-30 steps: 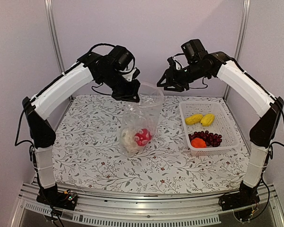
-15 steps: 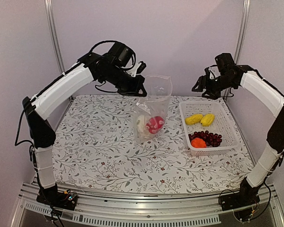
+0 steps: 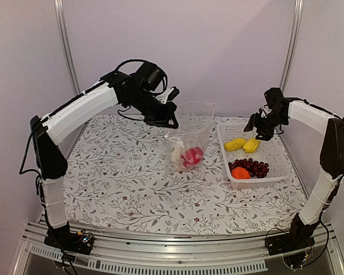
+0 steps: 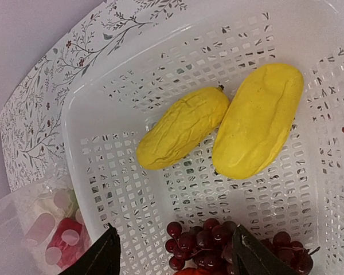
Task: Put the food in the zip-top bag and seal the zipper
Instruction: Pick up the fake vegetable from the bin.
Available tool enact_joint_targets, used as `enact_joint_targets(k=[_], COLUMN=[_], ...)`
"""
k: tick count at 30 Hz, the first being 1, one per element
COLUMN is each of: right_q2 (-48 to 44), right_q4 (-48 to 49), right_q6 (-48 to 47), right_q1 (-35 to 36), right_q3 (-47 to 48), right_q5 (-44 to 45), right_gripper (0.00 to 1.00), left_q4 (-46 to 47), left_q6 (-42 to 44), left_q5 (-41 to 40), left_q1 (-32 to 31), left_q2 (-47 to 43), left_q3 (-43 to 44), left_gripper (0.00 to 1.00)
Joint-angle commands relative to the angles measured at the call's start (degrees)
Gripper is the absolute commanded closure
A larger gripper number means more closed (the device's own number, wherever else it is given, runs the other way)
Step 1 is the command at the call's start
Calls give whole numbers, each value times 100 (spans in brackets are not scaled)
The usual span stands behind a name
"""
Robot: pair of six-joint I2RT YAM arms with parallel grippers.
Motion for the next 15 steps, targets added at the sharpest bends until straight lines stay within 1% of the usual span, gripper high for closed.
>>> enact_joint_targets(k=[1, 5, 7, 10, 15], right_q2=[391, 667, 738, 751, 877], right_q4=[293, 345, 341, 368, 396], right_q6=[202, 299, 345, 474, 637], right_q1=[-100, -125, -116, -126, -138], right_q3=[-57, 26, 24, -47, -36], right_q5=[209, 286, 460, 722, 842], right_gripper=[35, 34, 34, 36, 37], left_q4=[22, 29, 29, 29, 21], left_q6=[22, 45, 58, 66, 68], left_q5=[36, 16, -3, -19, -61], left_q1=[63, 78, 96, 122, 150], left_q2=[-41, -43, -42, -47, -84], left_q3=[-64, -23, 23, 58, 57], left_gripper=[100, 100, 100, 100, 100])
